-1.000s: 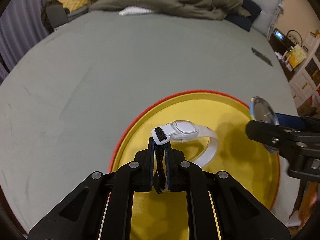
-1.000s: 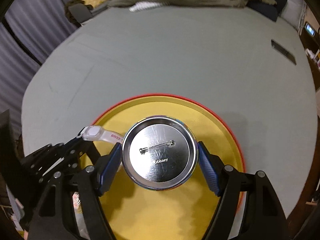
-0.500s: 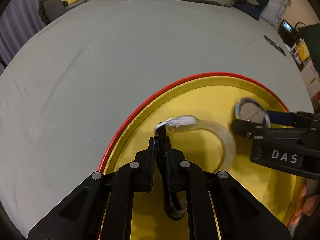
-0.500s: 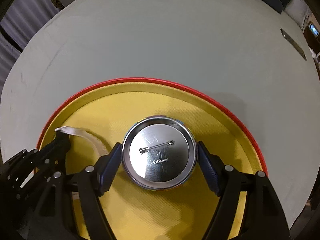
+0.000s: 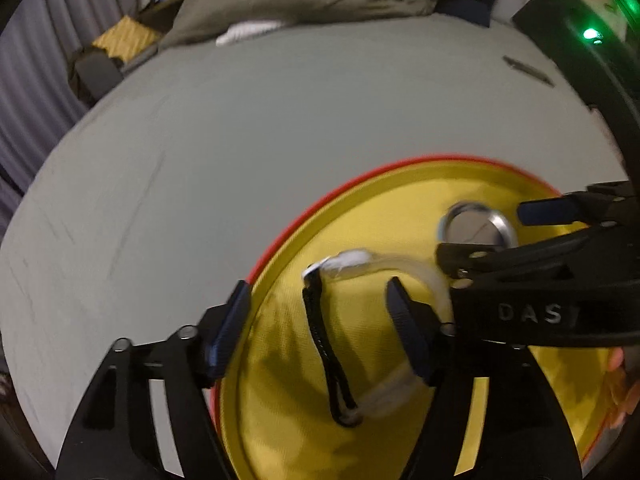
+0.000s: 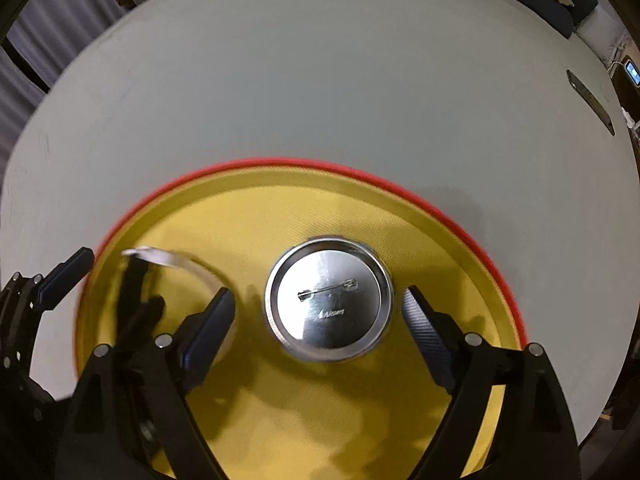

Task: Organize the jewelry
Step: 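Carry both items over the red tray and open both tools to release them, then move the right tool to the black smartwatch while the left tool approaches a silver pin button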

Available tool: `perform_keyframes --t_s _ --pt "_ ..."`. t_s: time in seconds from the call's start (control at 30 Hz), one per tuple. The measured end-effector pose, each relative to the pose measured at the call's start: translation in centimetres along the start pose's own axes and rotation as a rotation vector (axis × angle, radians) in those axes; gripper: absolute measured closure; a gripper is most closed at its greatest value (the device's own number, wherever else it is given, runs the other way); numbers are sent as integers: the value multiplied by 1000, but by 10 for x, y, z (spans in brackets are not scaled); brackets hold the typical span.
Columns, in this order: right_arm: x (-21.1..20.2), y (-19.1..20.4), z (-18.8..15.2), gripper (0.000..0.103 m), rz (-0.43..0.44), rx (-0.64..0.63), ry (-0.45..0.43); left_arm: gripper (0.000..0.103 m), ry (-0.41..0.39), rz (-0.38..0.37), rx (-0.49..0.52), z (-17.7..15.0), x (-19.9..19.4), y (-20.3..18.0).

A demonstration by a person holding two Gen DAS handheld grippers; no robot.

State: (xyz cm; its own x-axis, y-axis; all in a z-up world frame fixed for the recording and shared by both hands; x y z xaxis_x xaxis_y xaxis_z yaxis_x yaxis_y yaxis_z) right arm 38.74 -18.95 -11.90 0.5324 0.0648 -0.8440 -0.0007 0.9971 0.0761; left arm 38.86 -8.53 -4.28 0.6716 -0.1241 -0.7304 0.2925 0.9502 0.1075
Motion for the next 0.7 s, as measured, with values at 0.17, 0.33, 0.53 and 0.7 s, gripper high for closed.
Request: perform_keyframes --t_s 0.17,0.33,0.53,0.7 --pt "-64 0 -2 14 57 0 -53 12 -67 -54 -59 18 -65 -5" --pt "-147 -9 -38 13 105 -27 -104 5 -87 -134 -132 -3 -145 -17" --pt "-220 -28 -119 10 170 -27 -119 5 -70 -166 -97 -80 -224 -48" --pt "-242 -41 -184 10 157 -21 -103 5 28 -156 -34 -156 -246 -67"
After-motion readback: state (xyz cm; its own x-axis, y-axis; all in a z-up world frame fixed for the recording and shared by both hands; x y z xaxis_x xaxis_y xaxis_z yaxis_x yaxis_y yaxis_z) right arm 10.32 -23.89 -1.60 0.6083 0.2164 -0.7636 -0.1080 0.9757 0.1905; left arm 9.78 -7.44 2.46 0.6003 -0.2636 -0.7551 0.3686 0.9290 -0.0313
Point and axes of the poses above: each gripper's, at about its wrist camera, not at the fingertips, and x roughly the way its jaws point, y to its left, z to its top, the point moved 8 cm from there along x, roughly the way its jaws point, and after that the axes turned 11 degrees about -y, right-handed, at the moved point
